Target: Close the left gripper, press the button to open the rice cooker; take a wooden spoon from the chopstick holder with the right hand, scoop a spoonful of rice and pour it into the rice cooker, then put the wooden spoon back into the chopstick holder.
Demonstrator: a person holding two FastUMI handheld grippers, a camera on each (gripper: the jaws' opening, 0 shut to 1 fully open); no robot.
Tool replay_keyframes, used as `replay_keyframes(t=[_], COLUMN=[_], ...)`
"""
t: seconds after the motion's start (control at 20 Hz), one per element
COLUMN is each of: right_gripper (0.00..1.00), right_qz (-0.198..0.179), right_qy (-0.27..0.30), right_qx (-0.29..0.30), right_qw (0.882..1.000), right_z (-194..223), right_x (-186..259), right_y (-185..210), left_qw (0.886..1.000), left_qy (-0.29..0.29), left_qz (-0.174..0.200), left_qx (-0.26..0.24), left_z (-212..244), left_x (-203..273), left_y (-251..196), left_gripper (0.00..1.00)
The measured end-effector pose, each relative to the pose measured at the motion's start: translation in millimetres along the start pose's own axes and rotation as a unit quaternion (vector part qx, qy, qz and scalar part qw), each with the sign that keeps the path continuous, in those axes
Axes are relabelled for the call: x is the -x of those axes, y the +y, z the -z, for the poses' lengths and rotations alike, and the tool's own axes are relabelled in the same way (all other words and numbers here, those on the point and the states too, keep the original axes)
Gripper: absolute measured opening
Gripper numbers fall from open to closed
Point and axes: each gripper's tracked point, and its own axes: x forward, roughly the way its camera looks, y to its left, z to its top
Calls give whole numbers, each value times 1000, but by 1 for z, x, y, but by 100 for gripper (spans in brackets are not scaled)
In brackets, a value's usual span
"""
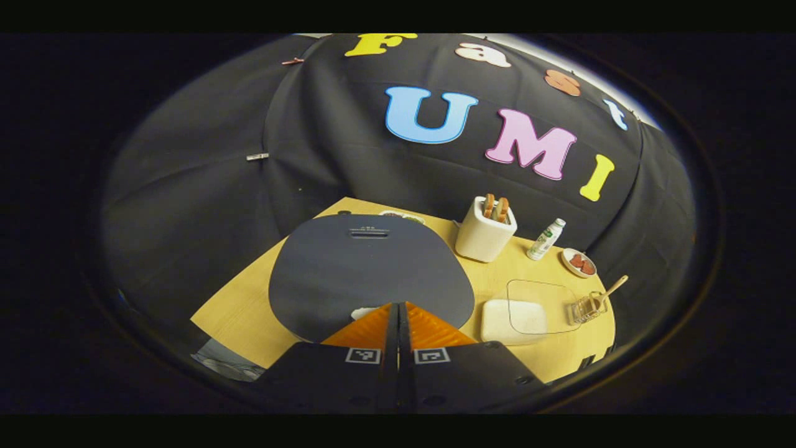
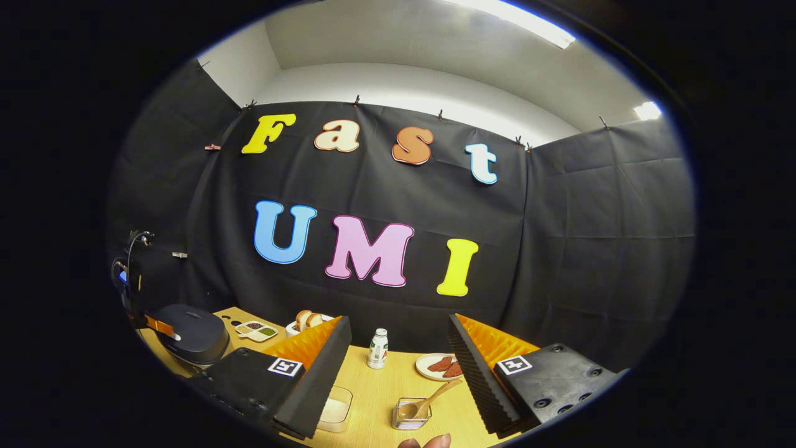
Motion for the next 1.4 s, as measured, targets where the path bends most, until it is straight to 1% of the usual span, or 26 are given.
replay_keyframes(t=[0.15, 0.2, 0.3, 0.4, 0.45, 0.6, 0.7, 0.8, 0.9, 0.95, 1.0, 1.1, 1.15, 1.35, 1.4], right_gripper=[99, 97, 97, 99, 99, 97, 97, 97, 97, 98, 99, 97, 97, 98, 99], right_qz=[1, 1, 2, 2, 2, 0, 2, 3, 3, 4, 4, 6, 7, 17, 20], right_qy=[-1, -1, 0, 2, 3, -1, -4, -2, 2, 4, 5, 6, 7, 6, 7], right_qx=[1, 2, 6, 4, 2, 2, 4, 2, 0, -1, -1, -3, -4, 1, 2], right_qw=[1000, 1000, 1000, 1000, 1000, 1000, 1000, 1000, 1000, 1000, 1000, 1000, 1000, 1000, 1000], right_z=[-1, -1, 1, 2, 3, 0, -2, 0, 2, 3, 3, 2, 2, 0, 1], right_x=[0, 0, 0, -2, -1, -1, 0, 1, 1, 2, 2, 3, 4, 10, 11], right_y=[0, 1, 0, 1, 2, 4, 2, 1, 2, 1, 0, -1, -2, -8, -10], left_qw=[1000, 1000, 1000, 999, 999, 999, 1000, 1000, 999, 999, 998, 995, 994, 987, 985], left_qy=[2, 7, 12, 28, 36, 28, 20, -4, -33, -49, -65, -97, -110, -156, -169], left_qz=[-1, -1, -1, 3, 6, 13, 11, 10, 11, 11, 10, 9, 9, 1, -2], left_qx=[0, -3, -9, -16, -7, 12, 4, -7, -13, -16, -17, -22, -22, -30, -33], left_z=[3, 5, 10, 15, 17, 8, 3, -15, -40, -50, -62, -84, -93, -119, -126], left_x=[-6, -7, -7, -9, -8, -7, -5, 6, 16, 19, 24, 30, 31, 36, 38], left_y=[0, -1, -1, -1, 0, -2, -2, -4, -8, -9, -10, -10, -11, -9, -9], left_gripper=[7, 7, 8, 6, 6, 6, 8, 8, 6, 7, 6, 6, 7, 7, 6])
